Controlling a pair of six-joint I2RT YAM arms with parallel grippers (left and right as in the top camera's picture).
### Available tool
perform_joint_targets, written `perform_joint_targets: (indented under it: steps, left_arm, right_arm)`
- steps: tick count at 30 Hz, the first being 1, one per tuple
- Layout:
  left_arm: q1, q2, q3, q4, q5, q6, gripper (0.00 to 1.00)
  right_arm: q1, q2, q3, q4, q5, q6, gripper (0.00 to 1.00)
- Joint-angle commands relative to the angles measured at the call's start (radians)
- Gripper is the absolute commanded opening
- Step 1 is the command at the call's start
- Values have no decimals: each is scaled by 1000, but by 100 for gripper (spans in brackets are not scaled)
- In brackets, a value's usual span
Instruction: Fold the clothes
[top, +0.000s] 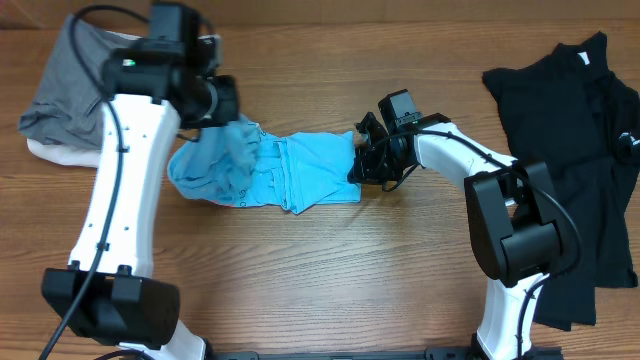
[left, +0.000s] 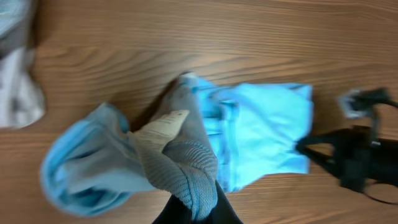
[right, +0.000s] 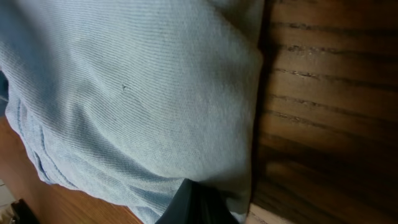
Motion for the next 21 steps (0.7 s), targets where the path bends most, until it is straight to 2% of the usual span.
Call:
perform_joint_targets:
  steps: [1,4,8,17,18,20,21]
  left_arm:
    - [-108,-9,26,58,-8,-91,4]
    - [-187,43,26,106,-70,-158,4]
    - [-261,154,26,177,-70,-212,4]
    - [-369,358,26,315,-43,-257,7]
    - [-378,360,26,320,-43,-257,11]
    - [-391,356,28,333,-49,-233,55]
    - [-391,351,37,325,-52,-226,64]
  right_arm:
    - [-3,-2,-4,3,-1,0,4]
    - [-8,-3,-3,-2,-16,0,4]
    - [-55,-36,16,-5,-132,-1,4]
    - [-206,-330,64,-79,-200,-5,4]
    - [-219,-357,64,-84,-199,-5,4]
    - [-241,-408,64,-98,-199,-5,9]
    - [-246,-419,64,-103,-199,-5,10]
